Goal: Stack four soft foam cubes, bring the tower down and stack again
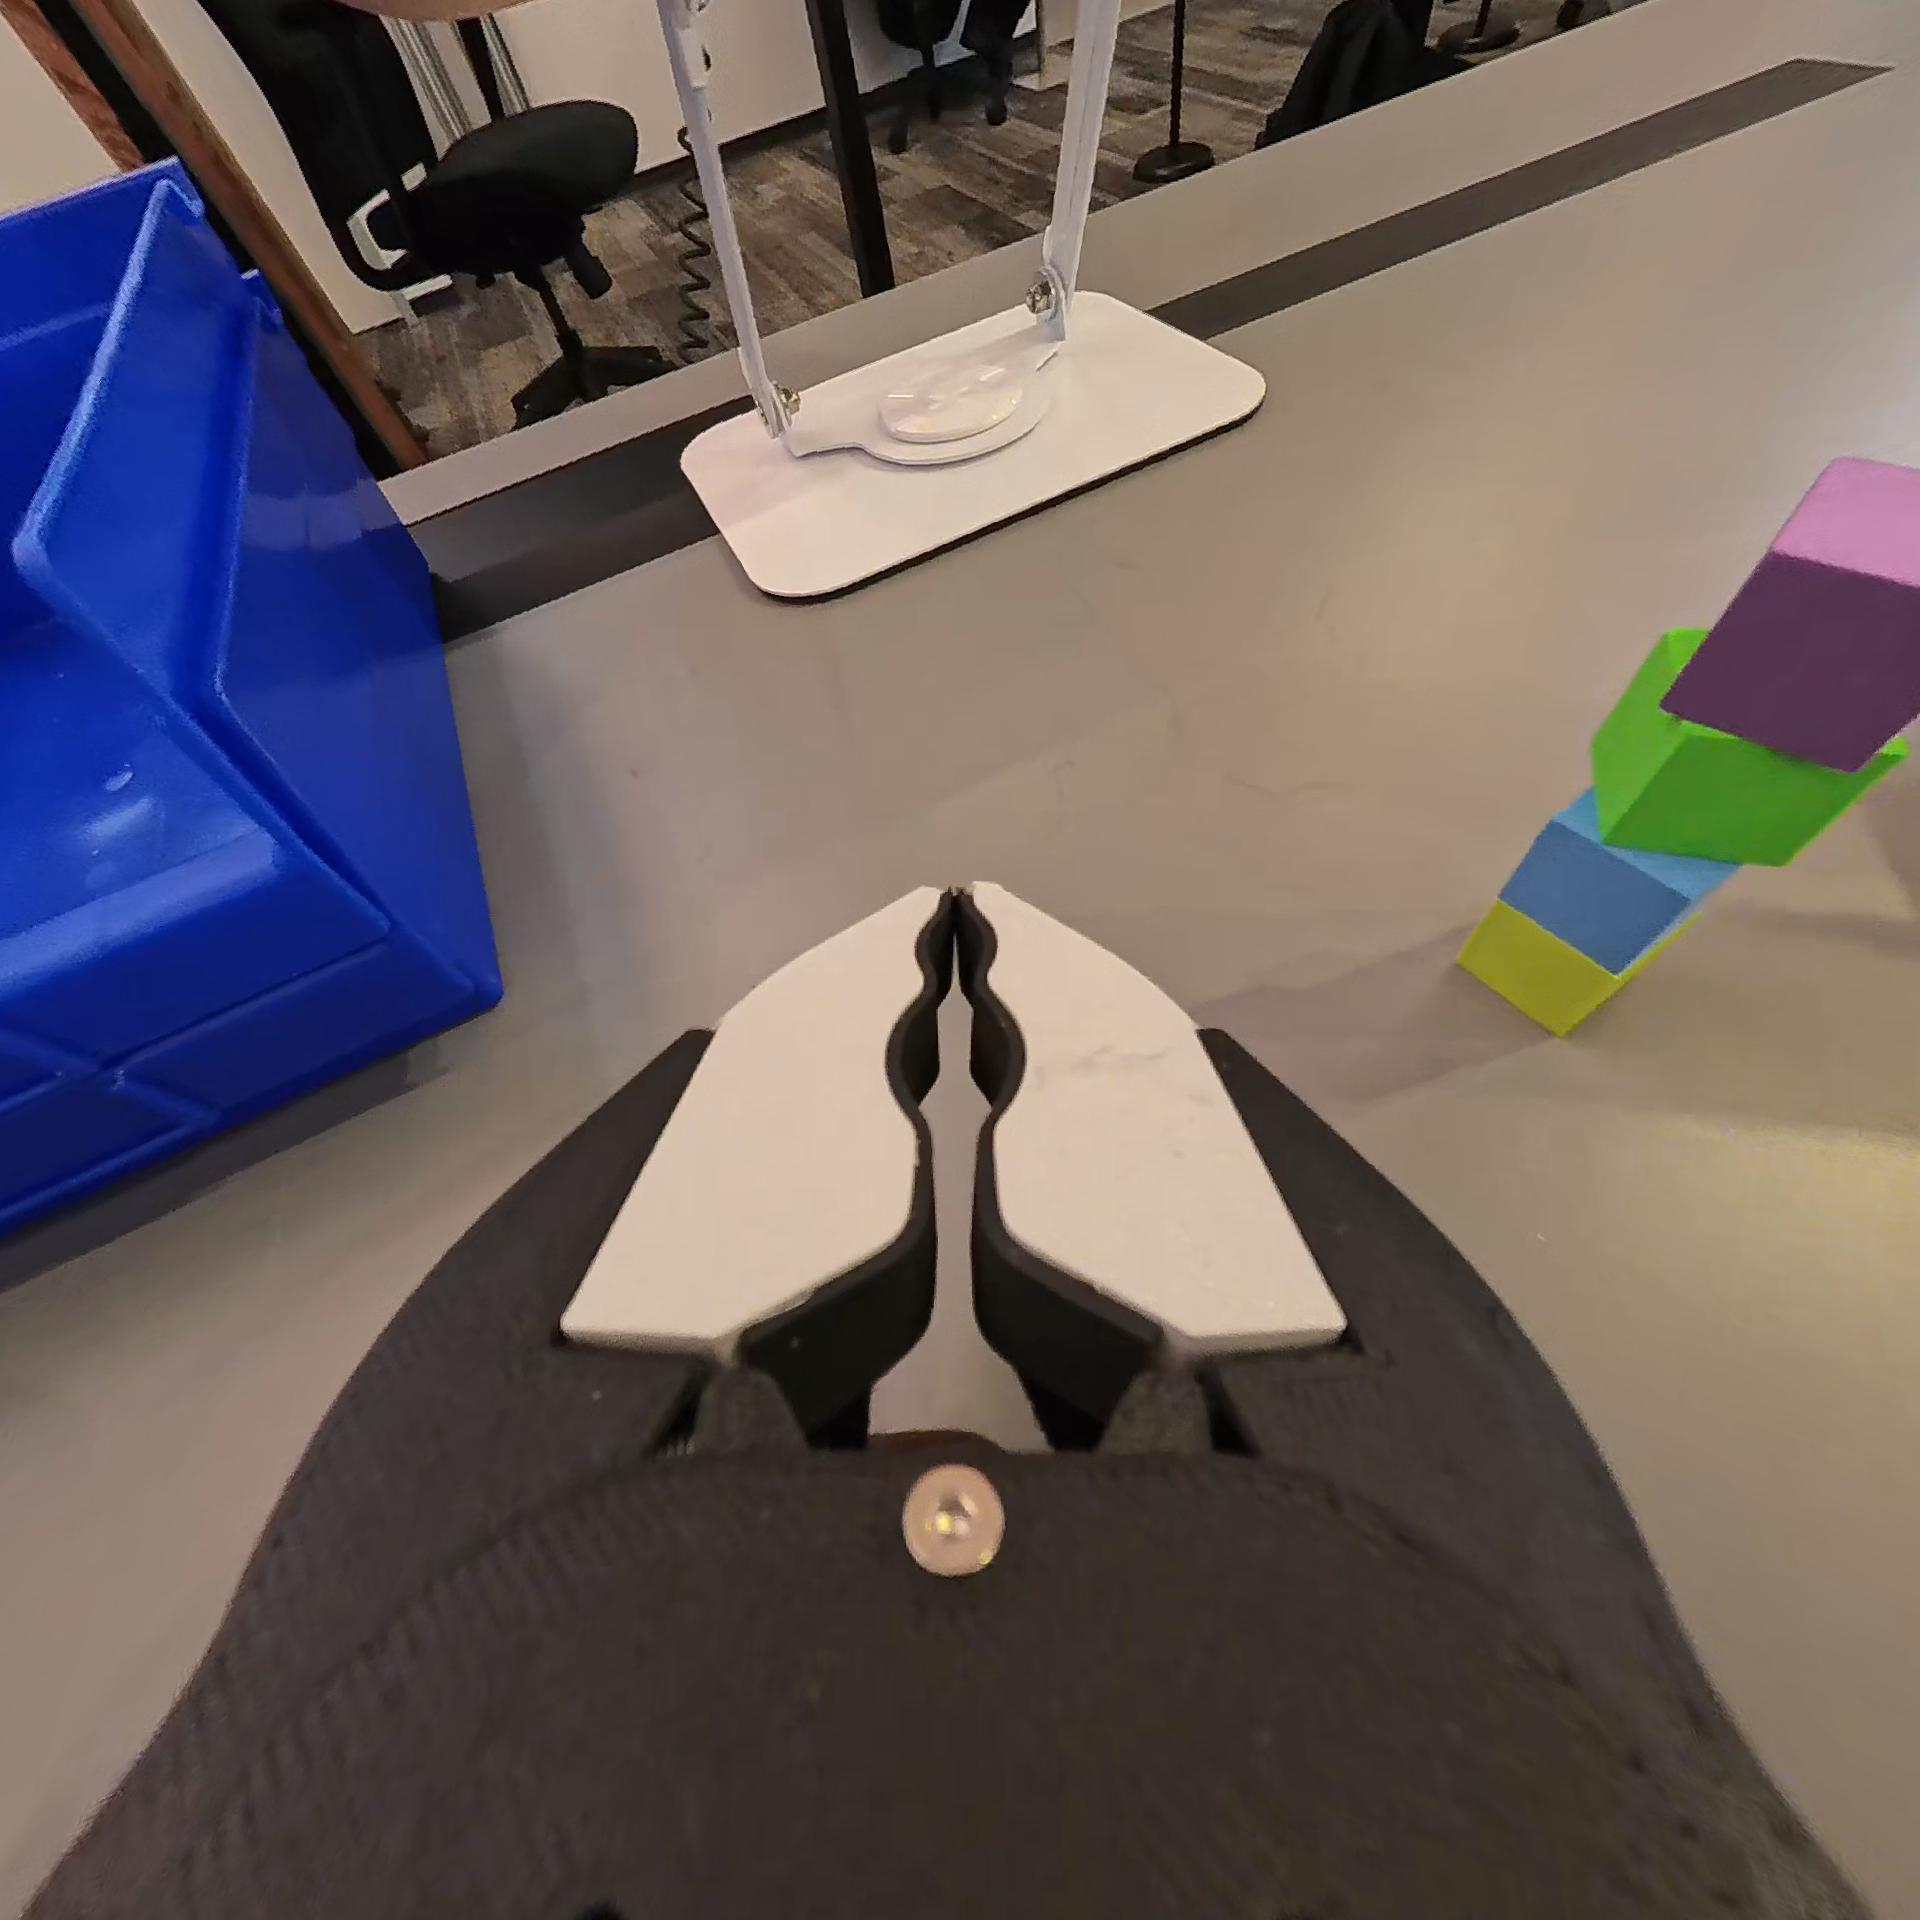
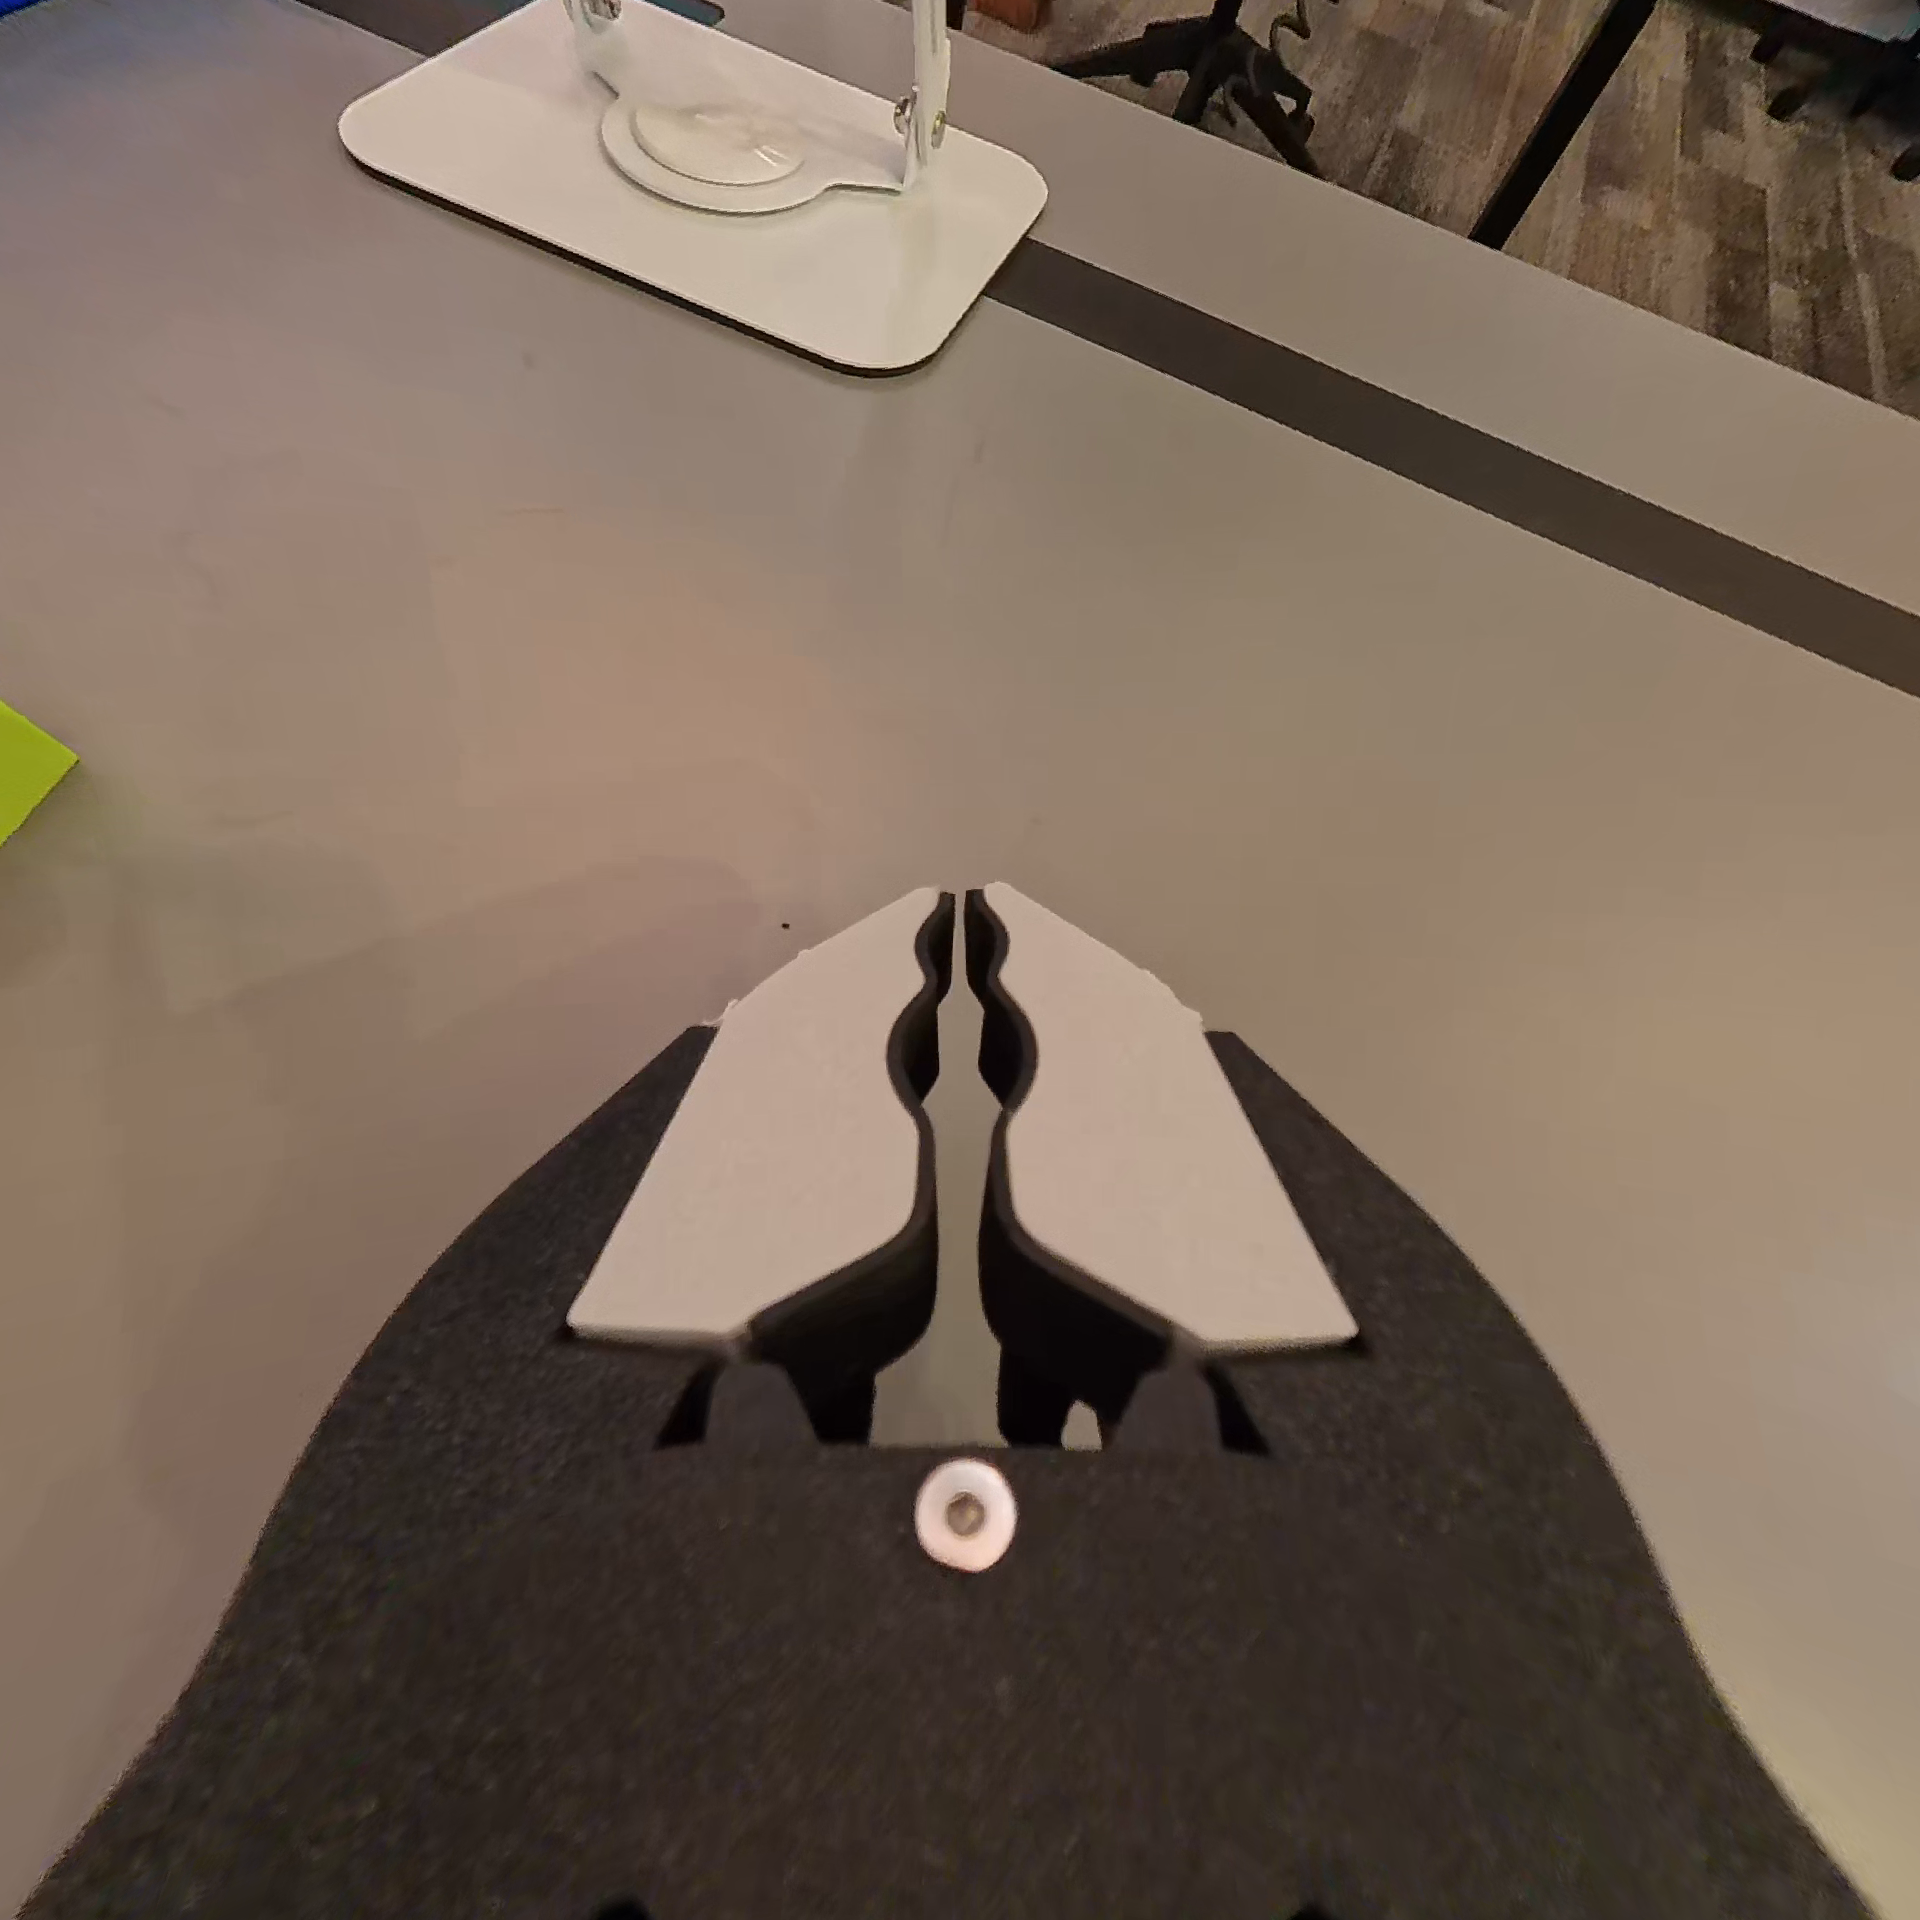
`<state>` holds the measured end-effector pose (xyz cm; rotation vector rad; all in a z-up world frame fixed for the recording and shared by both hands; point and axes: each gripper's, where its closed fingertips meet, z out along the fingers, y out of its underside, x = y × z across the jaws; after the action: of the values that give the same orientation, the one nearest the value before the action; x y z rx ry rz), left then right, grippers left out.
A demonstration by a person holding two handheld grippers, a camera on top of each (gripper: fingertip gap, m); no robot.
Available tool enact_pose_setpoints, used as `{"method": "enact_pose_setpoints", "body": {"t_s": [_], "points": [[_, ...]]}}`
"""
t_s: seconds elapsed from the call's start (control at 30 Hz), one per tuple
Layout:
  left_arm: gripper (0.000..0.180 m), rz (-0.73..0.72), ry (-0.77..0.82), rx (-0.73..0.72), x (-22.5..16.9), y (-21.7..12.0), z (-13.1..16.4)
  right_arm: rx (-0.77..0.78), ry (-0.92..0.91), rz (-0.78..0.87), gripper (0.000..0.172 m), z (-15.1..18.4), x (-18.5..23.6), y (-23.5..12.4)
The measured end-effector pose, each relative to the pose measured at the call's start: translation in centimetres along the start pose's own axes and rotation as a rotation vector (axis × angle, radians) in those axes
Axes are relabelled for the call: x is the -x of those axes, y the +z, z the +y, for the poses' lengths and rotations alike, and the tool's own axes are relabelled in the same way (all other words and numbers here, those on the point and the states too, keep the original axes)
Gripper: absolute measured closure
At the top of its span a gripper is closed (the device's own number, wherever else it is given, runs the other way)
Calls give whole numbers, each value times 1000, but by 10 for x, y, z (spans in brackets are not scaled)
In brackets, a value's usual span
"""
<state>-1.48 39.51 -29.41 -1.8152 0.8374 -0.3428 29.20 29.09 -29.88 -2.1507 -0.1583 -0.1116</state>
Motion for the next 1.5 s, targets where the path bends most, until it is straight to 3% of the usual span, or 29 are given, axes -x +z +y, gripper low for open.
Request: {"method": "enact_pose_setpoints", "body": {"t_s": [0.2, 0.37, 0.43, 0.53, 0.7, 0.83, 0.97, 1.07, 1.37, 1.5], "points": [[180, 6, -92, 49, 11, -13, 14, 9, 24, -5, 170, 2, -4, 2], [180, -49, -153, 239, 33, -31, 49, 30, 36, -16, 169, 6, -4, 5], [180, 5, -183, 344, 25, -37, 58, 31, 40, -17, 170, 6, -4, 5], [180, -26, -154, 430, 17, -39, 61, 34, 50, -20, 170, 7, -5, 4], [180, 54, -91, 546, -44, -6, 52, 39, 78, -11, 170, 9, -13, 2], [180, 183, 76, 563, -137, 41, 15, 39, 101, -7, 170, 10, -20, 0], [180, 234, 132, 533, -177, 59, -8, 28, 114, 22, 170, 11, -33, -8], [180, 269, 100, 534, -174, 55, 1, 5, 155, 38, 171, 12, -49, -15], [180, 172, -19, 504, -101, 42, 28, -23, 261, 23, 170, 17, -67, -18], [180, 180, -23, 475, -98, 41, 29, -13, 235, 24, 170, 17, -63, -17]]}}
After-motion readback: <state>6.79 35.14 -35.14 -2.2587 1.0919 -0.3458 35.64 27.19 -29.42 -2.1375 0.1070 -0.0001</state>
